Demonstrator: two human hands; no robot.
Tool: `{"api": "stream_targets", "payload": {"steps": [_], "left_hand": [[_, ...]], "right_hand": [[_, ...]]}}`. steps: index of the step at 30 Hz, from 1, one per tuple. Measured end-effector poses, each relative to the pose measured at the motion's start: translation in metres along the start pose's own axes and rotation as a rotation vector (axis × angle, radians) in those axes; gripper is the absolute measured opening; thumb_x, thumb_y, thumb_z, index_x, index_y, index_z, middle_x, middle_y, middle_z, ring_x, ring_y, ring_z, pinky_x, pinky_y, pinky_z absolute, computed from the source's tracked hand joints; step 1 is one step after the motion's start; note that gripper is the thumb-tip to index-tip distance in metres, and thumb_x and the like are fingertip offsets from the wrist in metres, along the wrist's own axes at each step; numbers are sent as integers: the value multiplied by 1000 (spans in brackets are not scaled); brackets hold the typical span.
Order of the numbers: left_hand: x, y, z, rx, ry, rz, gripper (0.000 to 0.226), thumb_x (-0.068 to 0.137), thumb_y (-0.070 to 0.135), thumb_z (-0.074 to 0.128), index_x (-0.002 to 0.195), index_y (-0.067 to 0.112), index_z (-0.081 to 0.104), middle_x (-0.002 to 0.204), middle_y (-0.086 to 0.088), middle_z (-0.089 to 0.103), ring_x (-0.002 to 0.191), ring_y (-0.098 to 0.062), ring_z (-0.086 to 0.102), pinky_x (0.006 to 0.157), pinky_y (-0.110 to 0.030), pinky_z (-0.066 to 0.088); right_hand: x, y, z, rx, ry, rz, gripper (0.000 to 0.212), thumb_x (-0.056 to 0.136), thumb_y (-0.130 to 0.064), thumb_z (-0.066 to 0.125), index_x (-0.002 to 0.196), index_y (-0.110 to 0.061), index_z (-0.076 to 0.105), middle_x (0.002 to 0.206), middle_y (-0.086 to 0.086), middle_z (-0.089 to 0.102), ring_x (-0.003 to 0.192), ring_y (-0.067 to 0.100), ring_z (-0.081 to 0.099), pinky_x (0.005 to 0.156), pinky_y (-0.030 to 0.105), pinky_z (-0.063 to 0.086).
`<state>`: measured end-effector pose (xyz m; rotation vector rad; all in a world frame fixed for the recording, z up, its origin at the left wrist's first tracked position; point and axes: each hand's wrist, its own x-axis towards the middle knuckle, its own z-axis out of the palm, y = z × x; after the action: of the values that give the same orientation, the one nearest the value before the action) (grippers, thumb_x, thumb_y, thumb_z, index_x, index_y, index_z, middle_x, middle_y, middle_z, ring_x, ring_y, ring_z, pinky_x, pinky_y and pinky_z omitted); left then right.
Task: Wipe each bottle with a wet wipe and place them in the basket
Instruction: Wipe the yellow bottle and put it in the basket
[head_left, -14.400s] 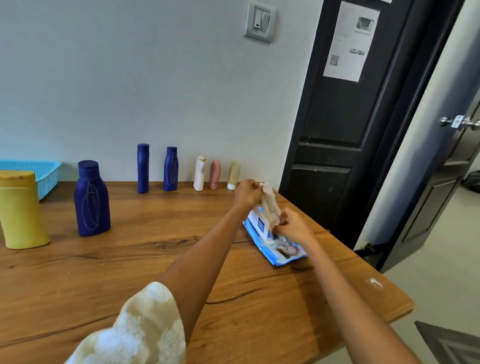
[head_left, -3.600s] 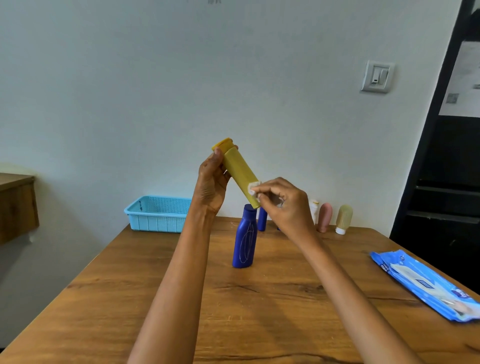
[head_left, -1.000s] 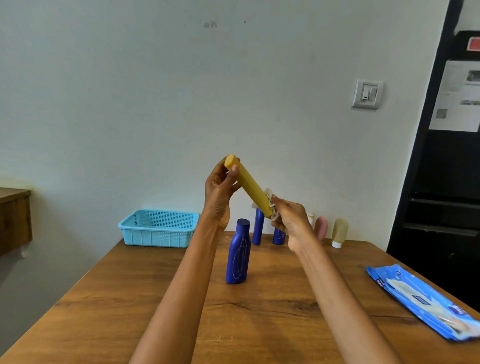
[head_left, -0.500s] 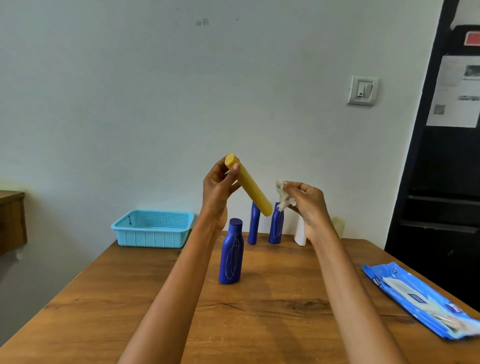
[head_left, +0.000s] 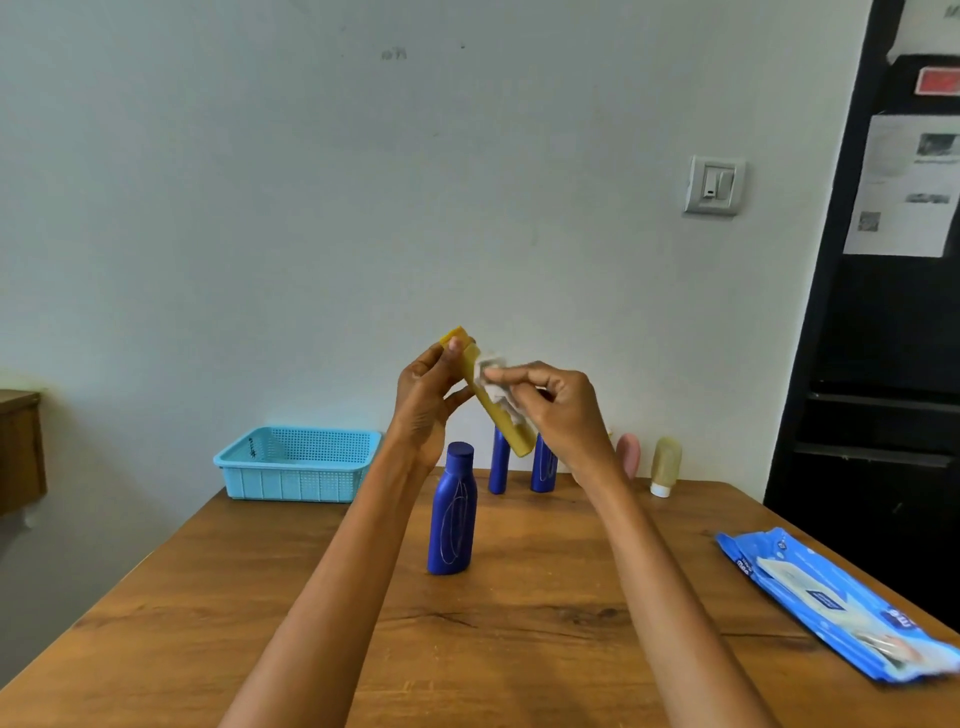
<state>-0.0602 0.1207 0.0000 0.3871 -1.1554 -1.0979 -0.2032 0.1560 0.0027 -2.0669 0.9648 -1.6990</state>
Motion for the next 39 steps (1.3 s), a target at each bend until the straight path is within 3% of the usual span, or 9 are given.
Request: {"api": "stream_targets", "payload": {"steps": [4,11,15,19,22,26,30,35,39], "left_hand": [[-1,-1,3,-8,-34,-39,26,83,32,56,101,15,63,99,-1,69,88,-14,67,71,-24,55],[-7,-4,11,-21,-74,-53,46,77,37,59,112,7,63,91,-3,69,84,-13,67,67,-23,54],[-4,2,4,-87,-9,-36,50,75,38,58,114,7,60,99,-4,68,88,-16,66,67,-25,55],[0,4,-4,-85,1,-31,37,81,35,54,110,12,59,109,-3,65,97,-18,63,78,-29,57],[0,-2,-4,-82,-8,-64,25,92,28,48,108,12,60,107,-3,65,96,-19,63,77,-29,57],[-2,-7,-1,-62,-57,-81,36,79,36,55,105,12,63,107,-4,66,95,-20,62,78,-30,56],[-3,-9,3,-20,-81,-101,38,79,36,57,106,11,64,100,-6,67,92,-20,63,81,-32,54],[0,-6,-4,-49,-40,-61,39,77,37,58,107,11,63,96,-3,69,89,-17,65,75,-28,56],[6,2,-16,-122,12,-38,40,77,37,57,108,12,61,106,-3,66,93,-18,64,76,-29,57]], "right_hand": [[-3,12,-6,-109,40,4,24,93,-9,55,112,-12,68,110,0,68,102,11,62,78,11,50],[-4,4,4,-82,-55,-133,36,93,-19,56,129,-21,56,123,-13,58,115,-1,53,94,14,45],[-5,9,-8,-135,-62,-142,31,83,-18,70,114,-17,67,106,-7,66,99,2,60,84,17,50],[-9,18,-20,-139,-61,-3,15,81,-21,72,96,-21,72,83,-15,66,76,0,61,69,19,51],[-7,22,-19,-117,4,48,9,81,-23,72,88,-19,70,82,-11,63,77,7,60,69,27,54],[3,17,-10,240,227,158,17,85,-18,68,99,-8,66,88,-5,64,77,7,60,70,23,52],[15,3,4,646,203,310,11,87,-10,65,97,-10,63,91,9,67,84,19,65,75,35,55],[15,6,14,190,131,194,12,83,-14,69,94,-20,72,96,0,73,93,15,68,82,28,55],[13,13,1,115,11,260,15,83,-14,69,98,-13,73,97,3,73,90,15,68,82,29,55]]}}
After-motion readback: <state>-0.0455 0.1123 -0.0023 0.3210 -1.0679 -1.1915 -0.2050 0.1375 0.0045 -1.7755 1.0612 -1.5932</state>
